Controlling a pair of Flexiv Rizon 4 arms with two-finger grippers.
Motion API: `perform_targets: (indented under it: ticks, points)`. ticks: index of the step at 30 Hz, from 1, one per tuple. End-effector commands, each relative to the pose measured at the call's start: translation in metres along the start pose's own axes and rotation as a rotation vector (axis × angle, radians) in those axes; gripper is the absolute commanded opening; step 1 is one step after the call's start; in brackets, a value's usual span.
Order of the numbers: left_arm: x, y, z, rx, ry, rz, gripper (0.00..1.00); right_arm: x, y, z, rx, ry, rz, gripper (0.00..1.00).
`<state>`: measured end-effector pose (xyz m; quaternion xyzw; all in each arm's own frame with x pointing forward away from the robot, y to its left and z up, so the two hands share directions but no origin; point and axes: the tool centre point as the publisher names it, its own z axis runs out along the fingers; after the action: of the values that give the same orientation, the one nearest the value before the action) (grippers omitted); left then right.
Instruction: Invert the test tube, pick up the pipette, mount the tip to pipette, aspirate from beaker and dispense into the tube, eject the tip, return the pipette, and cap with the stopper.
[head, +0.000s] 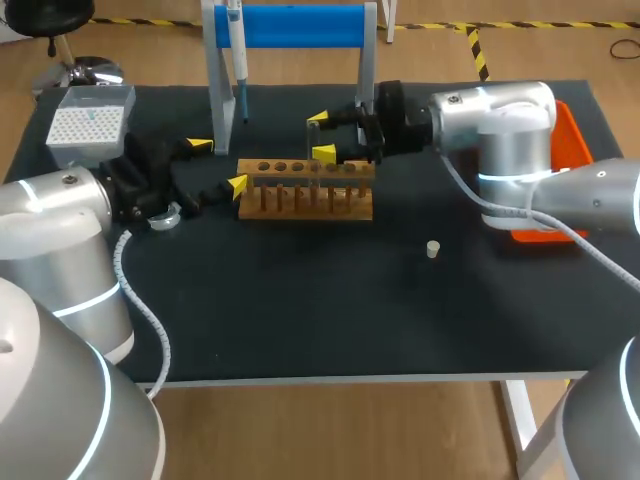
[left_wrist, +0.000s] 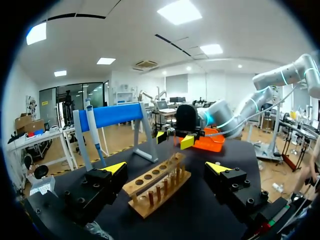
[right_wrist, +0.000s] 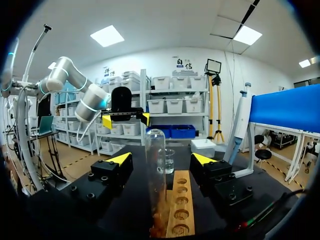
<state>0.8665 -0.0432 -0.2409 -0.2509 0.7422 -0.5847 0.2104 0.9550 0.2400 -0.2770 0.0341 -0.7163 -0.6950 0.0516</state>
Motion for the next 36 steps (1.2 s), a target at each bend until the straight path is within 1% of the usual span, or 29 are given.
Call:
perform_targets:
  ticks: [1,6,14,21,26,29,33,36]
  points:
    - [0.0008,0.0003,0.0010,-0.001,-0.003,0.000,1.00,-0.0033,-0.0015,0.0031,-0.003,-0.002,-0.002,0.71]
    - [0.0008,0.0003,0.0010,-0.001,-0.003,0.000,1.00,-0.0038,-0.0016,0.0058,-0.008,-0.010,-0.001,0.61]
    - [0.0008,0.0003,0.0010,-0.001,-0.003,0.000,1.00,-0.0022,-0.0022,0.0100,-0.009,-0.015,-0.002,0.56]
    - [0.0008,0.0003,0.0010,-0.001,-0.003,0.000,1.00,-0.0018,-0.0024,0.0108,-0.011,-0.017,0.001,0.44]
    - [0.0008,0.0003,0.0010,-0.001,-0.003,0.000,1.00,-0.0016,-0.0026,0.0110,-0.011,-0.018,0.001,0.40]
    - [0.0008,0.0003,0.0010,-0.001,-0.003,0.000,1.00,-0.0014,-0.0028,0.0112,-0.010,-0.017,0.000,0.35]
    - [0.0008,0.0003,0.0010,-0.001,-0.003,0.000,1.00,-0.0013,-0.0030,0.0113,-0.007,-0.018,-0.001,0.34]
    - [0.0008,0.0003,0.0010,-0.001,-0.003,0.000,1.00,-0.0013,-0.0033,0.0115,-0.006,-0.019,-0.001,0.30]
